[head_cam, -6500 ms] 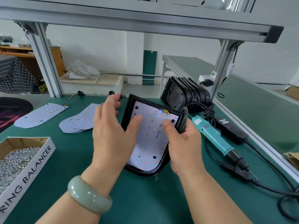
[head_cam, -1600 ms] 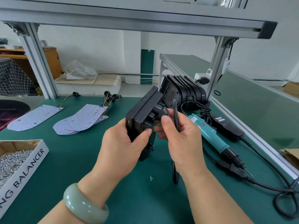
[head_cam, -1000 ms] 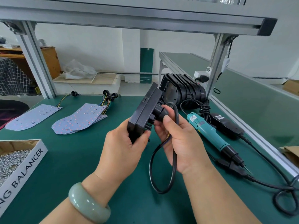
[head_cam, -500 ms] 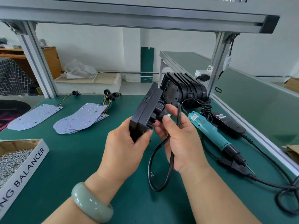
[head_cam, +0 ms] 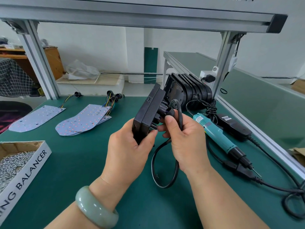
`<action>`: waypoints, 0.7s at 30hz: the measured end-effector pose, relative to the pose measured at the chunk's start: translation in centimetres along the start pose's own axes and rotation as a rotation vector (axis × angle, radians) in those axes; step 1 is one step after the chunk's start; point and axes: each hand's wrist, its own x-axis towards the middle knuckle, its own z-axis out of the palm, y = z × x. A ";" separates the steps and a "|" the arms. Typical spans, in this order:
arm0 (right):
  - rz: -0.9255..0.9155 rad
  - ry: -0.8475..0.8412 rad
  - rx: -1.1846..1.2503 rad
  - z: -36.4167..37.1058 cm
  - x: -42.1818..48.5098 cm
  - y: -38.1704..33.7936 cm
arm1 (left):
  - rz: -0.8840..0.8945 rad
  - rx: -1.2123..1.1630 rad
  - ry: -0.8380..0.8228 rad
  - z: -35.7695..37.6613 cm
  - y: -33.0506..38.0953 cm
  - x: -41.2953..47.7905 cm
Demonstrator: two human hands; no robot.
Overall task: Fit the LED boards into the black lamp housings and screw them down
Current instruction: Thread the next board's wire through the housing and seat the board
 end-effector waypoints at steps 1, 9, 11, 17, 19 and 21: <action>-0.010 -0.009 -0.030 -0.1 0.0 0.0 | -0.013 -0.006 0.001 0.0 0.0 0.1; -0.012 -0.046 -0.012 -0.2 -0.1 -0.3 | -0.081 -0.077 -0.077 -0.6 -0.1 0.7; -0.016 -0.038 0.071 0.0 -0.1 -0.5 | -0.079 -0.055 -0.092 -0.6 -0.2 0.8; -0.033 -0.067 0.093 -0.3 -0.1 -1.0 | -0.077 -0.023 -0.117 -0.7 -0.8 0.9; -0.056 -0.066 0.051 -0.4 -0.2 -1.1 | -0.074 -0.025 -0.127 -0.9 -0.8 1.0; -0.089 -0.059 0.003 -0.3 -0.3 -1.2 | -0.073 -0.029 -0.124 -1.1 -0.6 1.1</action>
